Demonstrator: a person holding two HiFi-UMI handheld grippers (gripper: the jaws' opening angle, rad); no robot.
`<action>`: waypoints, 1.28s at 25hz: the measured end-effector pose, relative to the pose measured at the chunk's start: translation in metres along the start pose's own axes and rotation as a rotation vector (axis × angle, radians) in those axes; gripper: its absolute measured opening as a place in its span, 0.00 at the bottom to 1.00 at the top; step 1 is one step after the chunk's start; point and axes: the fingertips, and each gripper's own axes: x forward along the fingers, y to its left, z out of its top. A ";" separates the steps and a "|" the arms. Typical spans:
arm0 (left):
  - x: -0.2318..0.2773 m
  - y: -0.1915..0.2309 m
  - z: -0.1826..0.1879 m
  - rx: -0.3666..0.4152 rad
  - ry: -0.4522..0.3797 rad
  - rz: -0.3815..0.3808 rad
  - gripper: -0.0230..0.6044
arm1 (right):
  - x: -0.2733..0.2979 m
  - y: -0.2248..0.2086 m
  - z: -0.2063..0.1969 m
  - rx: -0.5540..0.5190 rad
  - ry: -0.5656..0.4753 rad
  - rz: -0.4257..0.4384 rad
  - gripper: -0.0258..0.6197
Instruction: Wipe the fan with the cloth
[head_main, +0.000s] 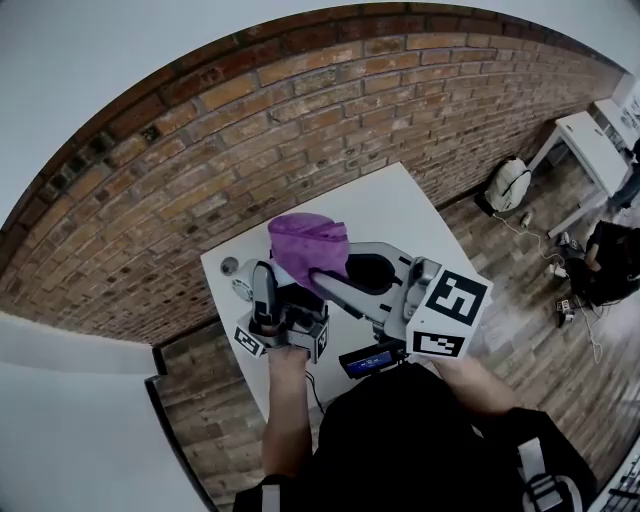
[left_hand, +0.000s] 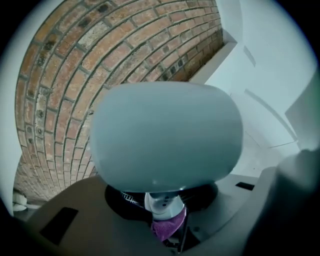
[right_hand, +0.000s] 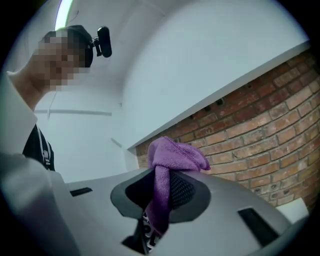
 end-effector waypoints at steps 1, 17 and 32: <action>0.000 -0.005 -0.001 0.005 0.006 -0.011 0.28 | -0.001 0.001 0.000 0.015 -0.011 0.009 0.13; -0.007 -0.014 -0.004 -0.023 0.014 -0.047 0.28 | -0.050 -0.040 -0.004 0.129 -0.064 -0.176 0.13; -0.003 -0.019 -0.053 -0.078 0.104 -0.094 0.28 | -0.084 -0.031 -0.037 0.089 -0.009 -0.305 0.13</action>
